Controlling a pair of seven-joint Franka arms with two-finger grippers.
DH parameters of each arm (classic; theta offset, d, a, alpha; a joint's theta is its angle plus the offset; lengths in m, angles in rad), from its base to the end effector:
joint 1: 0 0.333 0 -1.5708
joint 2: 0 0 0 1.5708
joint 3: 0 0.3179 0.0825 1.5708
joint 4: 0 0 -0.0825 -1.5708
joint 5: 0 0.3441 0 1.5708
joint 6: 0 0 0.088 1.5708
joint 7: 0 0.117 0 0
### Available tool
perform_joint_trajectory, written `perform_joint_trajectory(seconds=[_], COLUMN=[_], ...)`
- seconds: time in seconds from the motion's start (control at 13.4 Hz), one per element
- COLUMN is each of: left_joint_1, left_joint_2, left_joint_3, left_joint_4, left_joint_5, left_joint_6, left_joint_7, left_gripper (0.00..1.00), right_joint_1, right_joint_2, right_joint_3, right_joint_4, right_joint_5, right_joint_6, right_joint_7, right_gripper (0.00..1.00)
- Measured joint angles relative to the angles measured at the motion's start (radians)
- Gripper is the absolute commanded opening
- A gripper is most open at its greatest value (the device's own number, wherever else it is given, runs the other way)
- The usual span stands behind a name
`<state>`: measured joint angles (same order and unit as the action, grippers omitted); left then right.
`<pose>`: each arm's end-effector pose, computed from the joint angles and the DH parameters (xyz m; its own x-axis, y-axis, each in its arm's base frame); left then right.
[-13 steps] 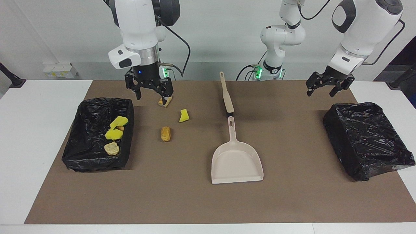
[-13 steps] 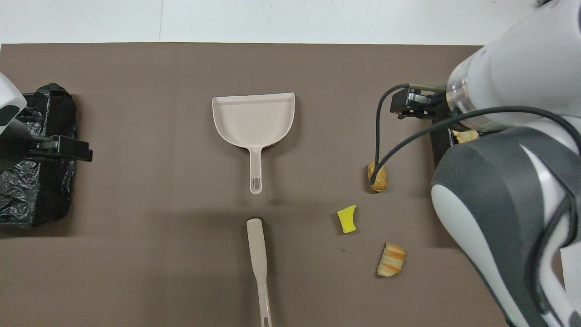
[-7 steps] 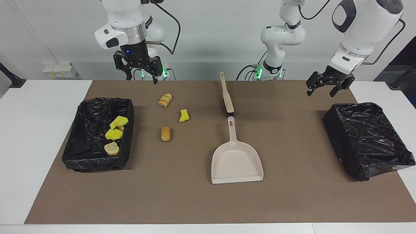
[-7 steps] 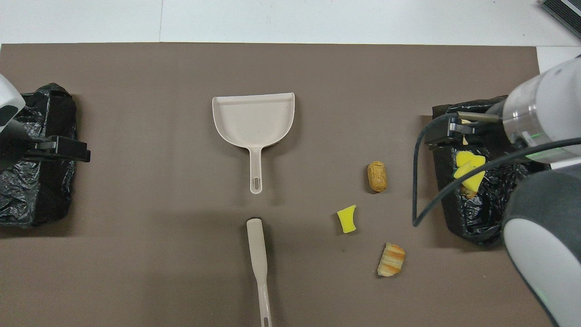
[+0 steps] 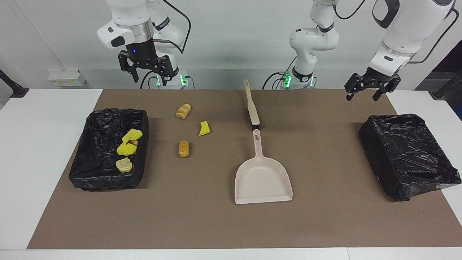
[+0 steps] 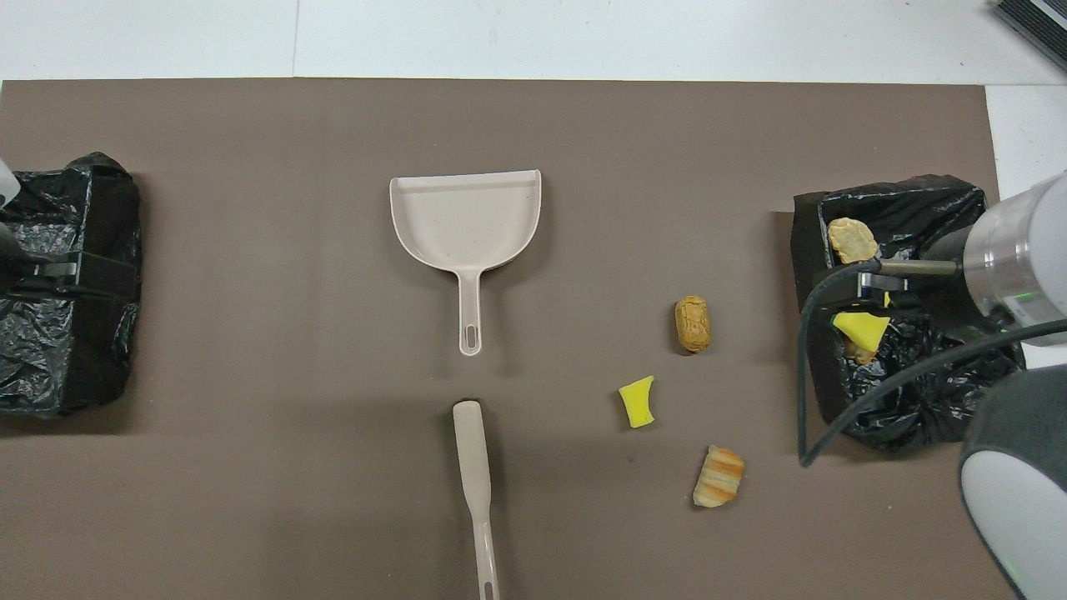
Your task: Sweep and dump trash in bin
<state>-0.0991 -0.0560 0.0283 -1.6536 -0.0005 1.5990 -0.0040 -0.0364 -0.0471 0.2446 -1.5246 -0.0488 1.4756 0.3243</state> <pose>0.4977 -0.0349 0.6114 0.9978 -0.0668 0.0014 -0.0668 -0.9978 0.0021 0.4805 0.0989 0.6510 0.9926 -0.1202 0.0161 -0.1209 -0.9910 0.0578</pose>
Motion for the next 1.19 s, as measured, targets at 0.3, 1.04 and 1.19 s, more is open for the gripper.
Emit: perform_joint_trajectory(seconds=[0.3,1.04,1.19], left_joint_1=[0.000,0.000,0.000], left_joint_2=[0.005,0.005,0.005], left_joint_3=[-0.002,-0.003,-0.004], left_joint_4=[0.000,0.000,0.000], left_joint_5=[0.000,0.000,-0.001], left_joint_6=[-0.002,-0.003,-0.004], left_joint_7=[0.000,0.000,0.000], left_gripper=[1.00,1.00,1.00], right_joint_1=[0.001,0.026,0.025], right_joint_2=[-0.002,-0.038,-0.037], right_joint_3=[0.009,0.006,0.006], right_joint_4=[-0.009,-0.068,-0.068], right_joint_5=[0.009,0.023,0.023], right_joint_6=[0.000,0.003,0.007], right_joint_7=[-0.015,-0.015,-0.015], right_gripper=[1.00,1.00,1.00])
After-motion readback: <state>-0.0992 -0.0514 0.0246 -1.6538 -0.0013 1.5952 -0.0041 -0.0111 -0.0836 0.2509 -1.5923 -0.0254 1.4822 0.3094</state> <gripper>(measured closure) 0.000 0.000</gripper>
